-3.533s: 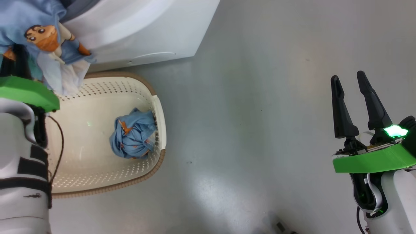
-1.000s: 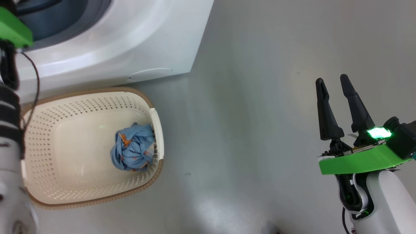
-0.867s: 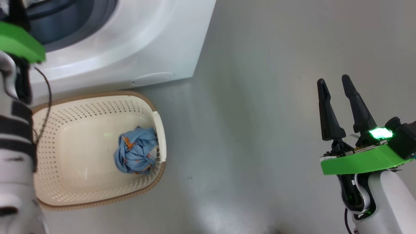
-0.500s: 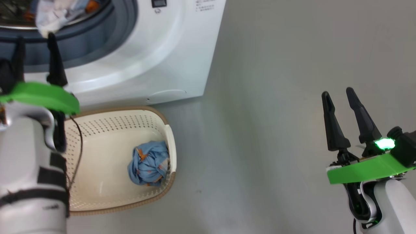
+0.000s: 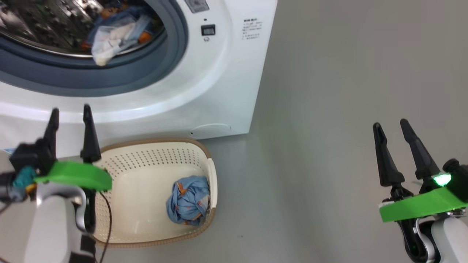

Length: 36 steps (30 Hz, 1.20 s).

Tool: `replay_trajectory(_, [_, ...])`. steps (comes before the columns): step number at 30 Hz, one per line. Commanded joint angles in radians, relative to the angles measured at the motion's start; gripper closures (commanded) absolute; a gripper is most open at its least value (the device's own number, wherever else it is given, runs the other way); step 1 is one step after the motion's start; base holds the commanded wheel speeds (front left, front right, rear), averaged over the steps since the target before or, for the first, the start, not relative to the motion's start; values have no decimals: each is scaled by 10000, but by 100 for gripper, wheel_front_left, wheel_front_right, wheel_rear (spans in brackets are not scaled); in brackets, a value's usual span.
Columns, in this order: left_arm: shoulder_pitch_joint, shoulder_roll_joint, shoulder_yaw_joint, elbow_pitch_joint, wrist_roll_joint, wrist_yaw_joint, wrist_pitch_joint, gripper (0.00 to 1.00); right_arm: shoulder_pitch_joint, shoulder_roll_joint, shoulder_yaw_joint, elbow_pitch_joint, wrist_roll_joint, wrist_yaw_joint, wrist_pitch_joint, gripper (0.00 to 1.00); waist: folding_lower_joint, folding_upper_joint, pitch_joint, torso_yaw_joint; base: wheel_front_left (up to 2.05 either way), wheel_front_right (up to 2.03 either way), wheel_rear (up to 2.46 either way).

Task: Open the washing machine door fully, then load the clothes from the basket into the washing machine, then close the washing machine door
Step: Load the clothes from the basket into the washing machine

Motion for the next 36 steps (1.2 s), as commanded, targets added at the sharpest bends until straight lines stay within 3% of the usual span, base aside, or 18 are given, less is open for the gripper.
replay_trajectory(1, [457, 214, 282, -513, 127, -51, -62, 0, 240, -218, 113, -161, -160, 54, -78, 0, 2, -1, -427, 206, 0, 0, 0])
replay_trajectory(20, [4190, -188, 357, -2351, -40, -205, -62, 0, 1896, -140, -297, -135, -326, 54, -78, 0, 2, -1, -2251, 451, 0, 0, 0])
replay_trajectory(36, [5606, -310, 300, -3390, -297, -232, -62, 0, 2464, -105, -436, -196, -378, 54, -78, 0, 2, -1, -2675, 401, 0, 0, 0])
